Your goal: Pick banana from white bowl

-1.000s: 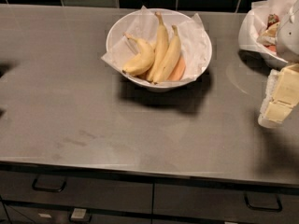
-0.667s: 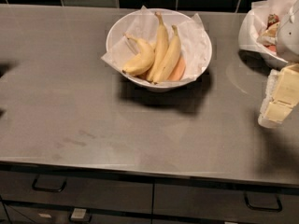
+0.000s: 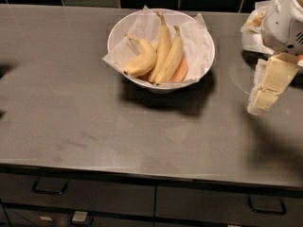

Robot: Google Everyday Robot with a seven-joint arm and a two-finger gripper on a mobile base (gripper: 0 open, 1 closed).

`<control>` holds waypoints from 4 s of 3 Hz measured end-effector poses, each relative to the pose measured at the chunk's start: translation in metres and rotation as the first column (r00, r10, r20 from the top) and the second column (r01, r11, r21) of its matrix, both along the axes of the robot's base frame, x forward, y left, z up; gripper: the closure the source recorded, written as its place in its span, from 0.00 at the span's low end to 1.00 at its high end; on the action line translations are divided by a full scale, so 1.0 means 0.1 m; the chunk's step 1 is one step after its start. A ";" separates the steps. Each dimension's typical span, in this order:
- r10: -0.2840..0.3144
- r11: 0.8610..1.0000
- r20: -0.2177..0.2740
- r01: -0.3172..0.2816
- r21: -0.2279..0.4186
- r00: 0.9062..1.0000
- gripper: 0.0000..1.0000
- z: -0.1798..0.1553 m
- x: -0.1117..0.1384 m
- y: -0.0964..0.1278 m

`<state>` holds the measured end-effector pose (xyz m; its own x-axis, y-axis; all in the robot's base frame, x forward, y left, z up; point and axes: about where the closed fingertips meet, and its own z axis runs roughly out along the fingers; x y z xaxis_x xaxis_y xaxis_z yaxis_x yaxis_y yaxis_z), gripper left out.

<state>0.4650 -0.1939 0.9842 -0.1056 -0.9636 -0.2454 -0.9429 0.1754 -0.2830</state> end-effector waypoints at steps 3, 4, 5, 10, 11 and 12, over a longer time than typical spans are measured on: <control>0.322 0.943 0.113 -0.330 0.055 0.940 0.00 0.18 0.58 0.81; 0.405 0.903 0.156 -0.421 0.084 0.901 0.00 0.17 0.83 1.03; 0.513 0.837 0.184 -0.536 0.108 0.839 0.00 0.10 1.13 1.37; 0.615 0.744 0.234 -0.653 0.145 0.753 0.00 0.02 1.70 2.01; 0.669 0.694 0.210 -0.701 0.166 0.713 0.00 -0.07 1.72 2.24; 0.672 0.692 0.209 -0.703 0.167 0.711 0.18 -0.07 1.72 2.25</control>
Offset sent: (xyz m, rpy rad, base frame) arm 0.0850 0.1132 0.0286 0.1116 -0.1335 0.4788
